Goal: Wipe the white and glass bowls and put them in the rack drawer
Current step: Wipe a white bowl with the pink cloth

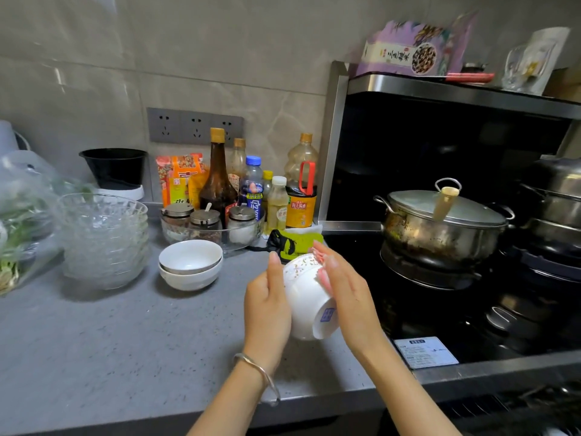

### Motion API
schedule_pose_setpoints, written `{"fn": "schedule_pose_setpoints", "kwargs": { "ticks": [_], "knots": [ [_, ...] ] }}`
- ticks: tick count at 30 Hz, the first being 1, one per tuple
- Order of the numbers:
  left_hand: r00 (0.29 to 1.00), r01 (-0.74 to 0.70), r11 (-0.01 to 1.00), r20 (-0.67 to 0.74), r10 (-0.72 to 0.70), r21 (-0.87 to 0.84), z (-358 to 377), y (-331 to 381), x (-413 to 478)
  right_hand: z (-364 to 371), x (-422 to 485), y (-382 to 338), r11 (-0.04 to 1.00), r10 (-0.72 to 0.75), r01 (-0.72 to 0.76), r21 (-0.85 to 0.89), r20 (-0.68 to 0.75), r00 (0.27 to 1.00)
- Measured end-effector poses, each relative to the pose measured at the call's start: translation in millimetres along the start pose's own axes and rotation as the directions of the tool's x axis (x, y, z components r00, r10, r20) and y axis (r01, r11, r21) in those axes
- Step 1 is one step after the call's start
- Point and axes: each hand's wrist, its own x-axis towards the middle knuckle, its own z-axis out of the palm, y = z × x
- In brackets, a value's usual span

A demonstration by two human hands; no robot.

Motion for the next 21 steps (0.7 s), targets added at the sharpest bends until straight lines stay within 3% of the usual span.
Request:
{"fn": "schedule_pose_setpoints", "kwargs": {
  "ticks": [1, 3, 5, 6, 7, 9, 10, 11, 12, 14, 16, 17, 18, 19, 21],
  "knots": [
    [0.999, -0.006, 1.000, -0.036, 0.006, 0.006, 1, 0, 0, 4, -3, -2, 1.000, -0.012, 0.012, 0.003, -0.027, 1.000],
    [0.997, -0.028, 0.998, -0.072, 0.032, 0.051, 3, -2, 2, 13, -9, -1, 0.935, -0.197, 0.171, -0.312, -0.053, 0.979],
    [0.995, -0.074, 0.990, -0.062, 0.082, 0.123, 3, -5, 3, 16, -13, 7, 0.660, -0.393, 0.329, -0.675, 0.063, 0.917],
    [0.994, -0.087, 0.985, -0.057, 0.097, 0.147, 2, -4, 2, 16, -12, 11, 0.598, -0.422, 0.366, -0.713, 0.108, 0.900],
    [0.992, -0.096, 0.982, -0.064, 0.107, 0.161, 1, -5, 0, 14, -11, 12, 0.638, -0.412, 0.372, -0.674, 0.109, 0.905],
    [0.989, -0.092, 0.984, -0.101, 0.108, 0.153, -1, -4, -3, 9, -5, 3, 0.925, -0.203, 0.195, -0.326, 0.009, 0.979],
    [0.989, -0.072, 0.989, -0.122, 0.089, 0.130, -2, -3, -4, 7, -1, 3, 0.994, -0.058, 0.057, -0.097, -0.008, 0.998],
    [0.988, -0.058, 0.991, -0.138, 0.074, 0.119, -3, -1, -5, 7, 2, 3, 0.999, 0.036, -0.036, 0.020, -0.006, 0.999],
    [0.986, -0.057, 0.992, -0.147, 0.074, 0.116, -5, 0, -5, 9, 1, 1, 0.999, 0.050, -0.050, -0.007, 0.004, 0.999],
    [0.983, -0.104, 0.982, -0.134, 0.126, 0.158, -7, 2, -4, 19, -8, 2, 0.964, -0.093, 0.087, -0.251, -0.012, 0.996],
    [0.974, -0.184, 0.953, -0.086, 0.210, 0.241, -8, 3, -5, 26, -10, 7, 0.763, -0.300, 0.275, -0.585, 0.056, 0.952],
    [0.973, -0.197, 0.947, -0.070, 0.221, 0.254, -9, 3, -6, 28, -8, 12, 0.682, -0.348, 0.317, -0.660, 0.089, 0.933],
    [0.975, -0.194, 0.947, -0.060, 0.216, 0.257, -11, 3, -8, 28, -6, 13, 0.691, -0.339, 0.310, -0.653, 0.086, 0.937],
    [0.977, -0.184, 0.947, -0.056, 0.206, 0.264, -13, 4, -8, 28, -2, 9, 0.788, -0.282, 0.260, -0.558, 0.049, 0.958],
    [0.982, -0.171, 0.947, -0.036, 0.188, 0.271, -19, 7, -9, 25, 4, -3, 0.974, -0.030, 0.027, -0.226, -0.009, 1.000]
  ]
}}
